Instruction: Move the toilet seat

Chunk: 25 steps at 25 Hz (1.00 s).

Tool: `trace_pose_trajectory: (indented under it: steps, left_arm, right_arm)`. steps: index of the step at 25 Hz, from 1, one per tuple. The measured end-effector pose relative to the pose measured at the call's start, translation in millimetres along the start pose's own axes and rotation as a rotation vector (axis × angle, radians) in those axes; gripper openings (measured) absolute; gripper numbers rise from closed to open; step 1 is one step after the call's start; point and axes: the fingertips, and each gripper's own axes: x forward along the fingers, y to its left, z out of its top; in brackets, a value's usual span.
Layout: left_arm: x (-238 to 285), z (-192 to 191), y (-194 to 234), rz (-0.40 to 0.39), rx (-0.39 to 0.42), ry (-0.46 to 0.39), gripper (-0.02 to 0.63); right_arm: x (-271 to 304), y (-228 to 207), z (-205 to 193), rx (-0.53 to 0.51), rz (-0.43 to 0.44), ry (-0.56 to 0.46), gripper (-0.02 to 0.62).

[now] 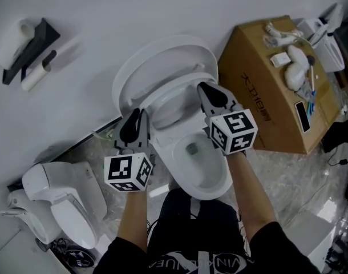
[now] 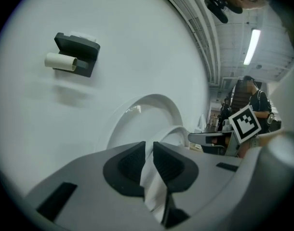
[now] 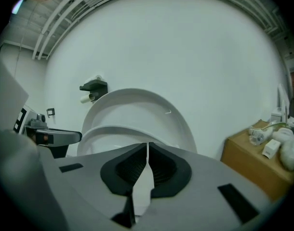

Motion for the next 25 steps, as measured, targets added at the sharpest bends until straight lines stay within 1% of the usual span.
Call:
trace_pose_trajectory:
  steps: [2,4,8,14,19,22,25]
  left_arm:
    - [-5,1,1,0.024,0.015,-0.001,0.031]
    - [-10,0,2,0.036,0.014,0.001,0.028]
    - [-24,-8,-2,0.048,0.011,0.021,0.015]
    - [-50,-17,-21,0.064,0.000,0.005,0.005]
    - [-77,-22,-38,0.113,-0.010,-0.027,0.005]
    - [-98,-25,-48,0.146,-0.013,-0.060,0.005]
    - [-116,-26,-65,0.160,0.029,-0.095,0.005]
  right_arm:
    - [-7,-2,-2,-0.002,0.000,-0.003,0.011]
    - [-15,-1,-1,-0.009,0.008,-0.011,0.009]
    - [-34,7,3,-0.061,0.045,-0.023,0.009]
    - [-68,20,1,-0.109,0.097,-0.039,0.009]
    - [-105,30,-7,-0.140,0.146,-0.046,0.009]
    - [-126,42,-12,-0.192,0.195,-0.069,0.009]
    - [-150,49,-14,-0.205,0.223,-0.114,0.009]
